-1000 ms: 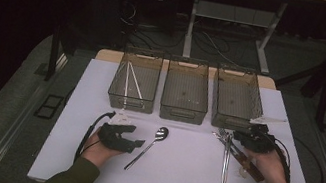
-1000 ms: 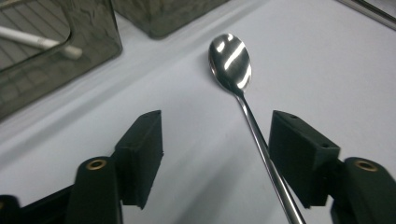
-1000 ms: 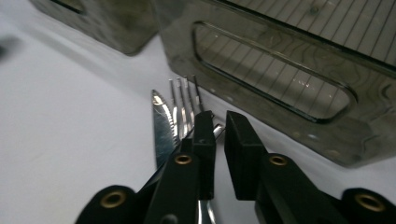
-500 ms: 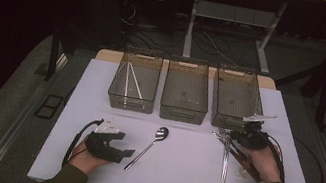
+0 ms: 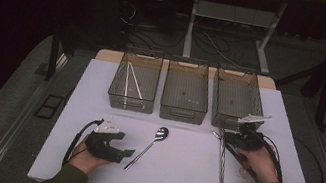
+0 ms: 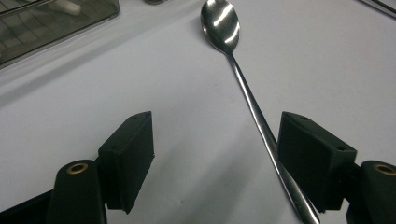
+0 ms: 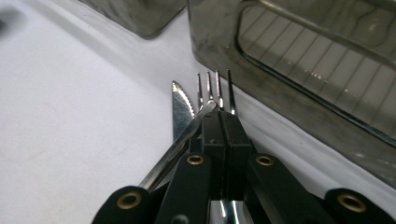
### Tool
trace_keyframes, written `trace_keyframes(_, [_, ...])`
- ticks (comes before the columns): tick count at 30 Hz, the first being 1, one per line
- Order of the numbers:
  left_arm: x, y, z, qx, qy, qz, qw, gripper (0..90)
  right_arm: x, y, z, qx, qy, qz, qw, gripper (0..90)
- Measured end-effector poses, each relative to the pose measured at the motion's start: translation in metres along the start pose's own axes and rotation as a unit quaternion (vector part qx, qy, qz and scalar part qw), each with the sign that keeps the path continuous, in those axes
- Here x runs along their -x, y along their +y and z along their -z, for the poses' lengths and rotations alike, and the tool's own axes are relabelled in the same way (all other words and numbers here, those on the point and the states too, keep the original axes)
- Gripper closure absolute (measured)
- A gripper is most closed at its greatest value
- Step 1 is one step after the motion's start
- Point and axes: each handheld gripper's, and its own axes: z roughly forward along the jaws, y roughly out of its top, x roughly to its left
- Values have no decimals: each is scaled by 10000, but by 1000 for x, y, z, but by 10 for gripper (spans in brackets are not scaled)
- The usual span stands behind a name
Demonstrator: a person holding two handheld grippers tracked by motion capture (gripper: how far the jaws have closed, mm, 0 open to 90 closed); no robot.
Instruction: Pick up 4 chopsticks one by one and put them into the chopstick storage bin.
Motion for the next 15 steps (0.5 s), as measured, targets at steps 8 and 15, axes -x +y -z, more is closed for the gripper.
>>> trace_keyframes(8, [0,0,0,21,-19,-1,10000,250,-7,1,-2,-9,250,104,9996,900])
trace_keyframes(15, [0,0,-1,28,-43,0,10000,222,-19,4,-7,-155,332,382,9986,900])
